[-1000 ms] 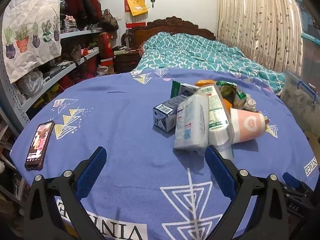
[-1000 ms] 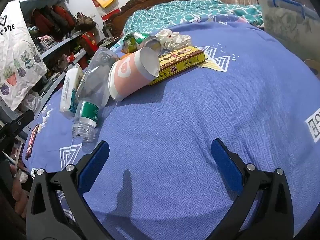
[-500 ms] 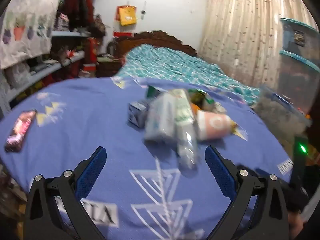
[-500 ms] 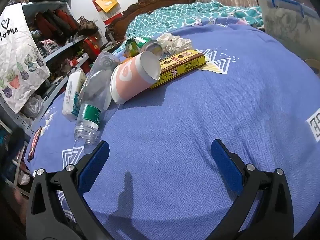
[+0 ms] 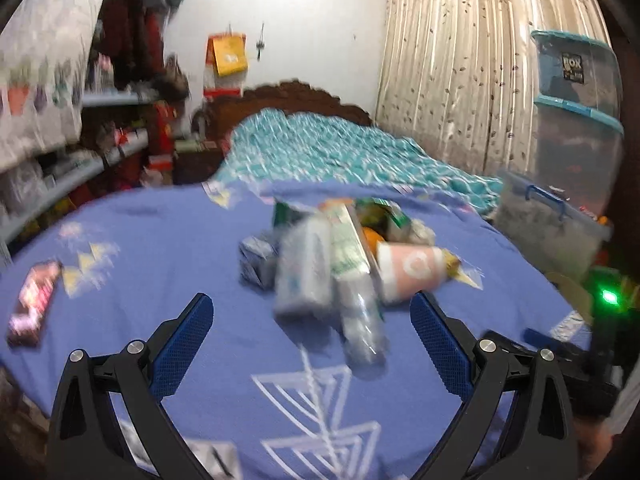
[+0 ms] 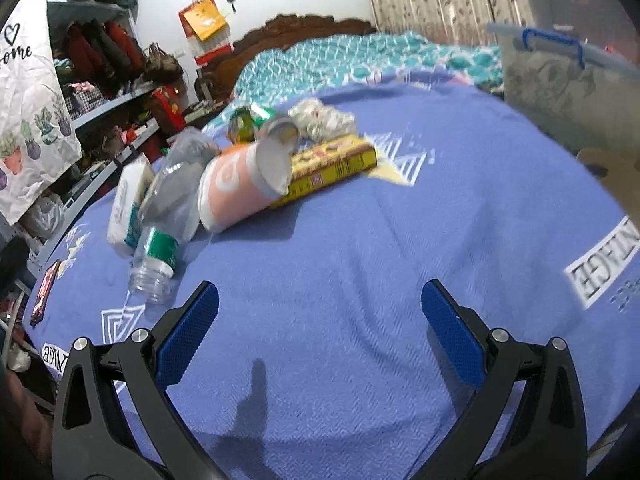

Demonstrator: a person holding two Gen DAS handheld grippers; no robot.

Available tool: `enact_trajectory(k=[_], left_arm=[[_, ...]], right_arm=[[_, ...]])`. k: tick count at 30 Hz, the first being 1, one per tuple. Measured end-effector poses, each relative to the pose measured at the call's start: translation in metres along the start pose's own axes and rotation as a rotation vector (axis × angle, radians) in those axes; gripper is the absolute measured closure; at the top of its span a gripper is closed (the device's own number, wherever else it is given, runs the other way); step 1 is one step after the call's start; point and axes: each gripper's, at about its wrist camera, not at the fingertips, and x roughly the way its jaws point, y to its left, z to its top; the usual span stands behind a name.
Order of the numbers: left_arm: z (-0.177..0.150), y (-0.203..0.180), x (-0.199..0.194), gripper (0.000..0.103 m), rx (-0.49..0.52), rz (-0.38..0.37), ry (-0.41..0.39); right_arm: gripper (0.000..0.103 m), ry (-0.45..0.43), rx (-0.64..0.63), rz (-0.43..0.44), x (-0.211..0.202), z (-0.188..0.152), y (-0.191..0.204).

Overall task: Collect trash
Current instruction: 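Raise both tools and bring them toward the trash pile on the bed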

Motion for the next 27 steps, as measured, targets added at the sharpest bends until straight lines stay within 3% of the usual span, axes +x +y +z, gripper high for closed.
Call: enact_trajectory(k=[5, 12, 17, 22, 27], left_arm=[[0.025, -0.003, -0.007, 0.009, 0.116, 0.069, -0.101], [0.046, 0.008, -0.006, 0.009, 0.092, 0.134, -0.199], [0.043, 0.016, -0.009, 0.009, 0.108, 0.27, -0.263], [0.034, 0.007, -0.025, 0.009, 0.212, 0.455, -0.435], [0.031, 0.007, -0.033, 0.008, 0.205, 0.519, -0.517]], right_arm=[[0.003, -0.067, -0.054, 0.001, -0.01, 0.004, 0.01], [0.003, -0.147, -0.116, 0.007, -0.025, 0.011, 0.019], [0.004, -0.159, -0.159, 0.011, -0.024, 0.014, 0.027], [0.004, -0.2, -0.192, 0.008, -0.025, 0.022, 0.035], [0.004, -0.19, -0.212, 0.013, -0.02, 0.021, 0.043]])
